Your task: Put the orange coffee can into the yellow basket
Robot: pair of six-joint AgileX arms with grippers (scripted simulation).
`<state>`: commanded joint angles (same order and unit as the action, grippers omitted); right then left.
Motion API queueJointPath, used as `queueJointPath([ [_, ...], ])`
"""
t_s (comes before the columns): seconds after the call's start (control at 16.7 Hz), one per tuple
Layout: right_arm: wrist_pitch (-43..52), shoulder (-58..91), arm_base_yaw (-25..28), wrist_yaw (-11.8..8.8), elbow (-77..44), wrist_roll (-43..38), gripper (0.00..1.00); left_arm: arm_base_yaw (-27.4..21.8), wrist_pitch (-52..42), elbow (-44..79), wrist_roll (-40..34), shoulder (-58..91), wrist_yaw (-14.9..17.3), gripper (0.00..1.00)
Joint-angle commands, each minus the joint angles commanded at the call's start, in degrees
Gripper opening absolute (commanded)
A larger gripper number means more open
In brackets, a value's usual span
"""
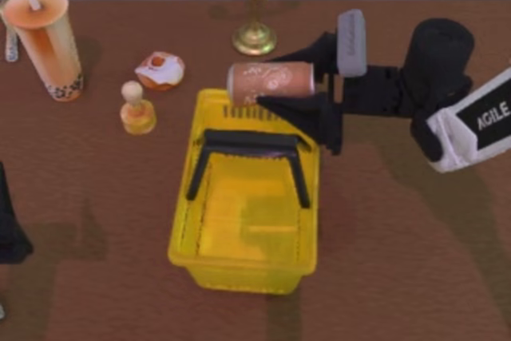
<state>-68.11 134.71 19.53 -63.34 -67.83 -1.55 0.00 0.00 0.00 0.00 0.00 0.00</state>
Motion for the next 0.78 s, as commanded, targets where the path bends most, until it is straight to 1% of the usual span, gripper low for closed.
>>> queueJointPath([
  [0.72,0.0,0.0,0.0,0.0,0.0,0.0,0.98,0.0,0.0,0.0,0.0,0.0,0.0,1.0],
  [0.78,0.0,0.0,0.0,0.0,0.0,0.0,1.0,0.0,0.0,0.0,0.0,0.0,0.0,1.0],
])
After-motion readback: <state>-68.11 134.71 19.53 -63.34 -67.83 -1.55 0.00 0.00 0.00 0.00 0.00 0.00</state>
